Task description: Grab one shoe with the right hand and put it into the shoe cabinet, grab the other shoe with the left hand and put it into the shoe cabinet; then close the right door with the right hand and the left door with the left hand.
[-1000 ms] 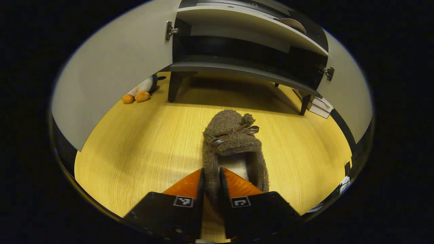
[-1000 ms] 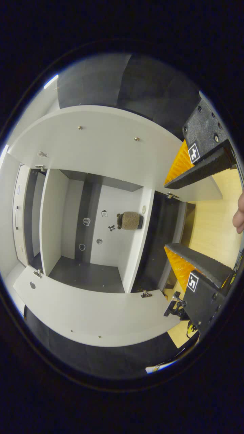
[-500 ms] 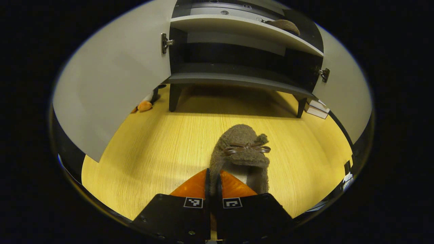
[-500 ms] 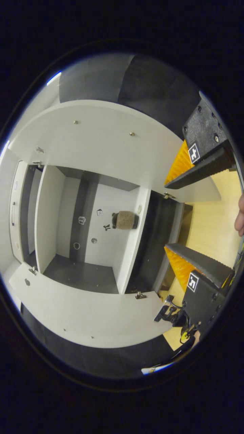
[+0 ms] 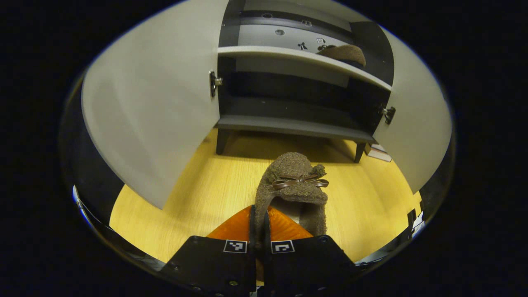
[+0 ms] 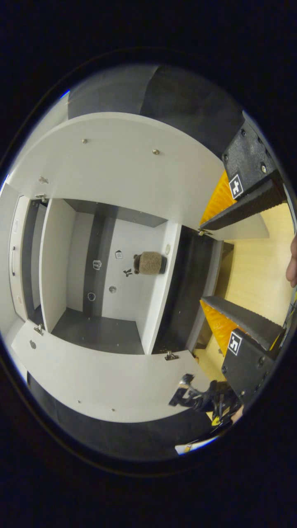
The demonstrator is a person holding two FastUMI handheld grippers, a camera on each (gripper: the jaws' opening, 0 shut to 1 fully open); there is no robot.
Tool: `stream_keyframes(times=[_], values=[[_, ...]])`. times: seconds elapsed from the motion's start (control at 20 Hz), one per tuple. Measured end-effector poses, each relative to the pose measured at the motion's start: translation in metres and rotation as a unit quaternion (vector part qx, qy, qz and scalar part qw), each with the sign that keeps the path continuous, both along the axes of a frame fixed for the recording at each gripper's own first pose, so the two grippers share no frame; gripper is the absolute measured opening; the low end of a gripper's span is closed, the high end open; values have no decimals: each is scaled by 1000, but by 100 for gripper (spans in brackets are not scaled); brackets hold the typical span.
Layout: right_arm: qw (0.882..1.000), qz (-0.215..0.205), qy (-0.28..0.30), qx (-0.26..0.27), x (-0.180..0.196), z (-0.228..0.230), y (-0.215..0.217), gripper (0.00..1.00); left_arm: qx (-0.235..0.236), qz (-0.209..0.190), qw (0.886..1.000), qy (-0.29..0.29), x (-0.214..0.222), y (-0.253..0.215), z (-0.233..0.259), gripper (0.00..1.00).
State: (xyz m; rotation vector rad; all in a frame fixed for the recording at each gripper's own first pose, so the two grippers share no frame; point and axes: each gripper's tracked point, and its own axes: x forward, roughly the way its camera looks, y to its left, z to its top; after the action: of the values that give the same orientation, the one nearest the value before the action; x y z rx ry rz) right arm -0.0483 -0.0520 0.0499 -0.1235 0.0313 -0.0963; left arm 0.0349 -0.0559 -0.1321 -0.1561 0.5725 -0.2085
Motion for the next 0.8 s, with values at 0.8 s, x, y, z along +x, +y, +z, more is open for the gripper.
stream_keyframes(times=[0.8], values=[[999,15,-11,40,9,0,-4,100,-20,53,988,-147,141,19,296,7]])
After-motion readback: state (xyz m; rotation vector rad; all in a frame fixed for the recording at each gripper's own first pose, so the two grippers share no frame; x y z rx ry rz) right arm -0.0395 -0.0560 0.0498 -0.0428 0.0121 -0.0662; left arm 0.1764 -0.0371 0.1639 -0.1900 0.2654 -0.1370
